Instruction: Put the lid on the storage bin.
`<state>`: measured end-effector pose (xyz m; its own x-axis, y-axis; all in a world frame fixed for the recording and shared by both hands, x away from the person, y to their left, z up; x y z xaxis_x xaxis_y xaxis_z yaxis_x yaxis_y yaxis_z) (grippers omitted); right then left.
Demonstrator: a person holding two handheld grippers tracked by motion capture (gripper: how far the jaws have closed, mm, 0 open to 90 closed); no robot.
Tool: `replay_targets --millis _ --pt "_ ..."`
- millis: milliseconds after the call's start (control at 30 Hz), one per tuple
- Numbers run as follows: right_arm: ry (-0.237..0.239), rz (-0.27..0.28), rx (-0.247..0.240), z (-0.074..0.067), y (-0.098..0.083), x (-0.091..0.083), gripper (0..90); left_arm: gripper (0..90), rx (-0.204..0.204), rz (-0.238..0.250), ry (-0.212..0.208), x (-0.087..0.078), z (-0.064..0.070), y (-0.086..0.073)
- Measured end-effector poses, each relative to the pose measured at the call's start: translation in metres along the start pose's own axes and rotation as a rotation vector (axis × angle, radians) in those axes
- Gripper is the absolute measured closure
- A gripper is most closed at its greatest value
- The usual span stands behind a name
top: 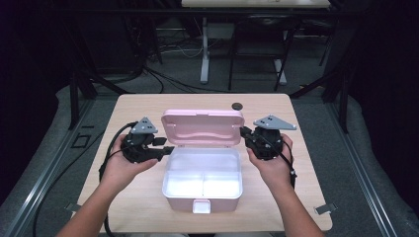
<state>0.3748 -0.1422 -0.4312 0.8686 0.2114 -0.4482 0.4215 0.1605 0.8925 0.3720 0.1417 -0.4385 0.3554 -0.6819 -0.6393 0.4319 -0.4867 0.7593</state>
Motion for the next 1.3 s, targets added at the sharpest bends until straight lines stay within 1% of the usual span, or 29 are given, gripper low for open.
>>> replay_targets --millis 100,133,200,233,333,367,400,467,567,633,667,733,867,967,1033,1100,1200,1300 --pt "-0.003 0.003 0.000 0.000 0.000 0.000 87.5 60.7 -0.018 0.037 0.033 -0.007 -0.006 0.005" --pt "-0.001 0.003 0.002 0.000 0.000 -0.001 87.5 61.0 -0.022 0.054 0.040 -0.008 -0.007 0.007" --pt "-0.002 0.004 0.000 0.000 -0.001 -0.001 87.5 62.4 -0.026 0.073 0.050 -0.011 -0.009 0.010" --pt "-0.002 0.004 0.000 0.000 -0.001 -0.001 87.5 62.9 -0.028 0.077 0.054 -0.011 -0.009 0.011" --pt "0.003 0.006 0.002 -0.001 -0.001 -0.001 87.4 65.5 -0.022 0.107 0.085 -0.012 -0.010 0.016" --pt "0.002 0.006 0.003 -0.001 -0.002 -0.002 87.3 66.7 -0.022 0.117 0.088 -0.013 -0.011 0.017" --pt "0.003 0.010 0.003 -0.001 -0.002 -0.002 87.2 67.2 -0.031 0.130 0.091 -0.012 -0.011 0.019" --pt "0.004 0.014 0.005 -0.001 -0.002 -0.002 87.2 69.6 -0.035 0.147 0.104 -0.012 -0.012 0.021" --pt "0.008 0.012 0.003 -0.001 -0.003 -0.003 87.1 73.1 -0.032 0.163 0.115 -0.013 -0.012 0.024" --pt "0.008 0.014 0.002 -0.001 -0.003 -0.004 87.0 76.7 -0.021 0.174 0.124 -0.014 -0.011 0.026" --pt "0.010 0.014 0.003 -0.001 -0.004 -0.004 87.0 78.2 -0.015 0.187 0.135 -0.014 -0.011 0.028" --pt "0.011 0.013 0.003 -0.001 -0.004 -0.004 86.9 80.6 0.000 0.182 0.150 -0.015 -0.010 0.028" --pt "0.016 0.019 0.007 0.000 -0.005 -0.005 86.2 81.6 0.003 0.184 0.150 -0.015 -0.010 0.027" --pt "0.034 0.018 0.016 0.000 -0.004 -0.006 84.9 81.7 0.013 0.177 0.156 -0.016 -0.008 0.026" --pt "0.051 0.028 0.024 0.000 -0.003 -0.008 81.9 81.6 0.017 0.176 0.160 -0.016 -0.007 0.026" --pt "0.055 0.034 0.025 -0.001 -0.001 -0.010 81.9 81.6 0.022 0.172 0.161 -0.017 -0.005 0.025" --pt "0.044 0.049 0.015 -0.002 0.002 -0.013 82.0 81.5 0.032 0.169 0.160 -0.018 -0.003 0.023" --pt "0.048 0.060 0.015 -0.002 0.004 -0.016 81.9 81.3 0.029 0.178 0.150 -0.019 -0.002 0.021"
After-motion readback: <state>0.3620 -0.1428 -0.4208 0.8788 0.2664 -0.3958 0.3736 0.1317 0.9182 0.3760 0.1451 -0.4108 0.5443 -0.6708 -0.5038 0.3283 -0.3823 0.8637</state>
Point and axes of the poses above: each handheld gripper's, and its own axes: x roughly forward along the jaws, y roughly out of its top, z roughly to its right, the point moved 6 cm from there along x, roughly forward along the jaws, and after that the axes turned 12 degrees about -y, right-handed, at the moved point
